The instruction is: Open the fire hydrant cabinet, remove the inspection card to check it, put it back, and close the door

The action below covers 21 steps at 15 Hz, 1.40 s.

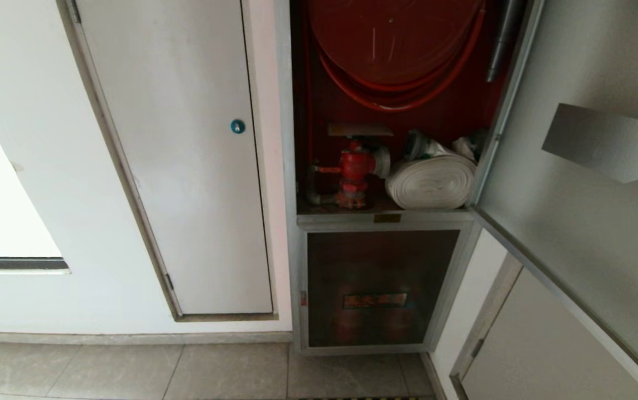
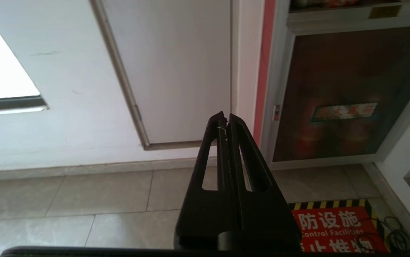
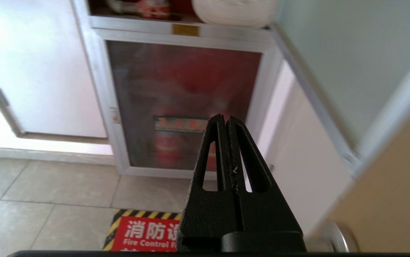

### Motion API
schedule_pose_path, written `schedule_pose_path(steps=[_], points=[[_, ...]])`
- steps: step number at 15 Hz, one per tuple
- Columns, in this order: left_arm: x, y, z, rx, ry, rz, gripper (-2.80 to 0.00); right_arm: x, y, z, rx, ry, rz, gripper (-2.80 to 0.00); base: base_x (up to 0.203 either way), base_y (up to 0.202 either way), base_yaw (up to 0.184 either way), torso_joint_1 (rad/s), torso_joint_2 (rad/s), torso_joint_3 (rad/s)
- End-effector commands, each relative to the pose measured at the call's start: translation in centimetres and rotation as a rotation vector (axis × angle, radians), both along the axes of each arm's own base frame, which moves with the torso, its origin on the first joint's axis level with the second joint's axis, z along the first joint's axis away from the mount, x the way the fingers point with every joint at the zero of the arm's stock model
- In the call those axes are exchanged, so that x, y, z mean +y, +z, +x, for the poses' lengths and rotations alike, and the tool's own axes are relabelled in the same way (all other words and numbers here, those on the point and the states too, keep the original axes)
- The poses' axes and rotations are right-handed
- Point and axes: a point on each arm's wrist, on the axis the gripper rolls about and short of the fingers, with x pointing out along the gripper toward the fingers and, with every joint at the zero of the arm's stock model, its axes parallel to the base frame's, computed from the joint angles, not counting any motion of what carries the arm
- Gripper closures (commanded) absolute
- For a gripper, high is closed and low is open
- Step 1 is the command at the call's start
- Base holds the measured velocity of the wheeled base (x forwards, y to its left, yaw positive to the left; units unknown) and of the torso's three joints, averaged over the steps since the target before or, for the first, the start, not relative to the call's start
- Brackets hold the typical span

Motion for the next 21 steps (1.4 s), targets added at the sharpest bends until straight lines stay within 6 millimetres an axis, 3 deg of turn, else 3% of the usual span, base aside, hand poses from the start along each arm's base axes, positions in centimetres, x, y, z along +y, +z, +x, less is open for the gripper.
schedule_pose_path(steps=[1,10,16,19,21], points=[[0.0,0.0,0.0,0.001,0.000,0.000,0.00,0.0,0.0,0.0,0.000,0.000,-0.001,0.00,0.002,0.002,-0.062,-0.002,0.00,0.002],[0.0,0.0,0.0,0.000,0.000,0.000,0.00,0.0,0.0,0.0,0.000,0.000,-0.001,0.00,0.000,0.000,0.000,0.000,0.00,0.000],[0.0,0.0,0.0,0.001,0.002,-0.003,0.00,0.0,0.3,-0.1,-0.012,-0.006,-0.004,0.00,0.000,0.141,-0.004,0.003,0.00,0.002],[0.0,0.0,0.0,0.001,0.000,-0.009,0.00,0.0,4.9,-0.7,-0.074,-0.008,0.000,0.00,0.000,0.000,0.000,0.000,0.00,0.000],[0.0,0.0,0.0,0.000,0.002,-0.009,0.00,0.0,9.1,0.8,-0.010,-0.020,0.001,0.00,0.000,0.000,0.000,0.000,0.00,0.000]])
